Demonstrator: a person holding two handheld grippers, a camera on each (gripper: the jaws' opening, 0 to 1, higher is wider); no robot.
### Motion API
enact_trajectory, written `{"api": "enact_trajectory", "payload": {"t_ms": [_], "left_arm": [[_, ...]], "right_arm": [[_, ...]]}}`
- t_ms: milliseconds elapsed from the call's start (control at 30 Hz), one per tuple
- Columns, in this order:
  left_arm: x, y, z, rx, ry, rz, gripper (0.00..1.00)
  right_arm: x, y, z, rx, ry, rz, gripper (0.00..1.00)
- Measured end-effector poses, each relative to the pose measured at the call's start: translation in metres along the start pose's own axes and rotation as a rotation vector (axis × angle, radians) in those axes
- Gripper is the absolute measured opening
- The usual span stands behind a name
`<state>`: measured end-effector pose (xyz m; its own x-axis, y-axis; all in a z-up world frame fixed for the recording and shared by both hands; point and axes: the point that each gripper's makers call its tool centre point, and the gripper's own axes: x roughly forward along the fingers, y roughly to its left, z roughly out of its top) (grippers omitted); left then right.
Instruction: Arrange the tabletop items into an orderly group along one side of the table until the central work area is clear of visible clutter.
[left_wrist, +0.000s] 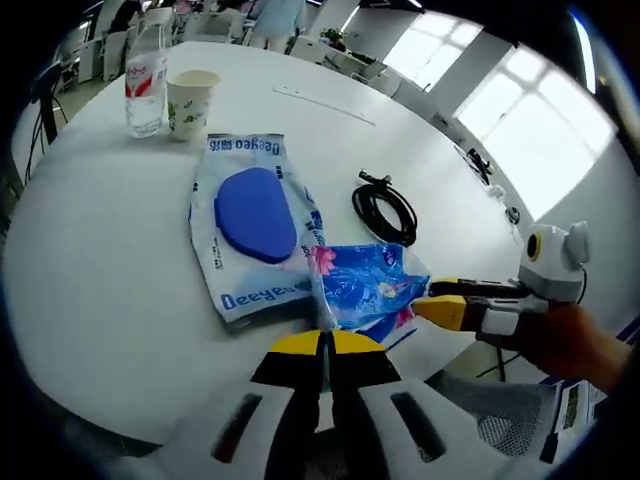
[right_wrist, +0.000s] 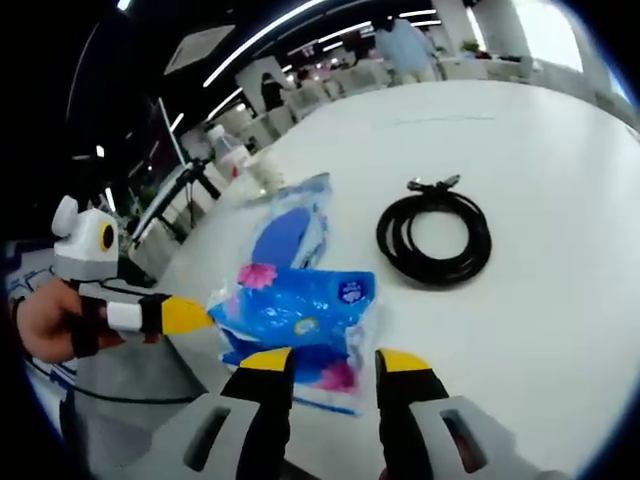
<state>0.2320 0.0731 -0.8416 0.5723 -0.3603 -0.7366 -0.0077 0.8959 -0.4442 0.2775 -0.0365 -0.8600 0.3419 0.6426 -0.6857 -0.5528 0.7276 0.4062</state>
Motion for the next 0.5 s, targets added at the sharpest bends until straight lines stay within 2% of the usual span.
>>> {"api": "enact_trajectory", "payload": {"t_ms": [133,233,400,500], "left_arm": [[0.003,-0.004,-0.001,0.011,0.008,-0.001,0.00],[0.005,-0.008,-0.002,0.027,0.015,-0.003,0.00],[0.011,-0.017,-0.003,0.055,0.034,-0.008,0.00],[0.015,-0.023,-0.003,0.077,0.047,-0.015,0.00]], "right_arm": [[-0.002,-0.003,-0.002,-0.002,0.008,-0.008,0.20],[-0.006,-0.005,-0.004,-0.011,0.002,-0.014,0.07],[-0.012,-0.010,-0.001,-0.016,-0.007,-0.016,0.00],[-0.016,-0.016,0.002,0.000,-0.018,-0.017,0.00]]}}
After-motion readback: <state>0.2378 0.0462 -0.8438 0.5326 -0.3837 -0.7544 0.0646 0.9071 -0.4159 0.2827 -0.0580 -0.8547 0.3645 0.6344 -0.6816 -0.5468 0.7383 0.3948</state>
